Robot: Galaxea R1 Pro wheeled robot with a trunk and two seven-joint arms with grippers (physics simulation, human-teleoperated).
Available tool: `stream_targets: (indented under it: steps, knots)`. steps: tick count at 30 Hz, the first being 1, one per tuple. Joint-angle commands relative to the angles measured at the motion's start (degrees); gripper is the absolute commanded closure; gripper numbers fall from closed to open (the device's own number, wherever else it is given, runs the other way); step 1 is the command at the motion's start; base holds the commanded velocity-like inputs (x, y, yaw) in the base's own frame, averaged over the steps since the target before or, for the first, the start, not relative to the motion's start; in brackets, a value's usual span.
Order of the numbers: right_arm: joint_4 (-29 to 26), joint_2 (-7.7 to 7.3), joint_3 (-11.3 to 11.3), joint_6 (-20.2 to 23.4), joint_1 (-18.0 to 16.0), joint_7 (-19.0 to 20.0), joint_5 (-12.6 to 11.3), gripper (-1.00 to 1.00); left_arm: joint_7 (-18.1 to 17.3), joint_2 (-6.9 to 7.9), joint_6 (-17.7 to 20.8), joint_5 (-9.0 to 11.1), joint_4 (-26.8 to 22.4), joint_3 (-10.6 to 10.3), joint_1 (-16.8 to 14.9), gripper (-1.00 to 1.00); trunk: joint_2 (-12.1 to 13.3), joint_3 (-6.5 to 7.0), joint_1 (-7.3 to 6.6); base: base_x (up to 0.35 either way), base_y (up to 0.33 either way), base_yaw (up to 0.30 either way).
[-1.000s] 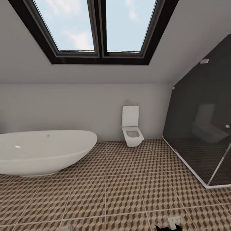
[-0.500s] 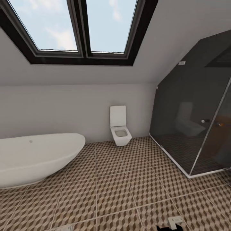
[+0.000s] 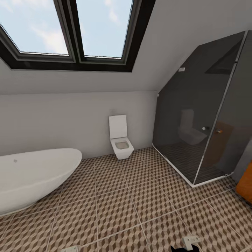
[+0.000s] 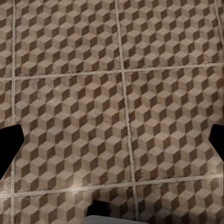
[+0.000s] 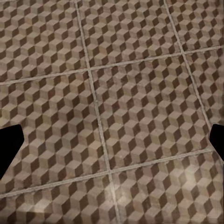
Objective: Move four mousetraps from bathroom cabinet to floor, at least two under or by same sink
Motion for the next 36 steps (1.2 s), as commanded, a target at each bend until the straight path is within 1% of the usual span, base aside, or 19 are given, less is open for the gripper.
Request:
stream_targets:
  steps: [1,36]
  knots:
    - [0.08,0.00,-0.07,-0.22,-0.03,0.17,0.26,-1.00,0.15,0.02,0.19,0.60,-0.09,-0.08,0.02,-1.00,-0.04,-0.02,0.02,0.000,0.000,-0.260]
    - [0.05,0.00,0.01,-0.34,-0.03,0.17,0.59,-1.00,0.61,0.09,0.13,0.91,-0.17,0.16,0.02,-1.00,-0.04,-0.16,0.02,0.000,0.000,-0.264]
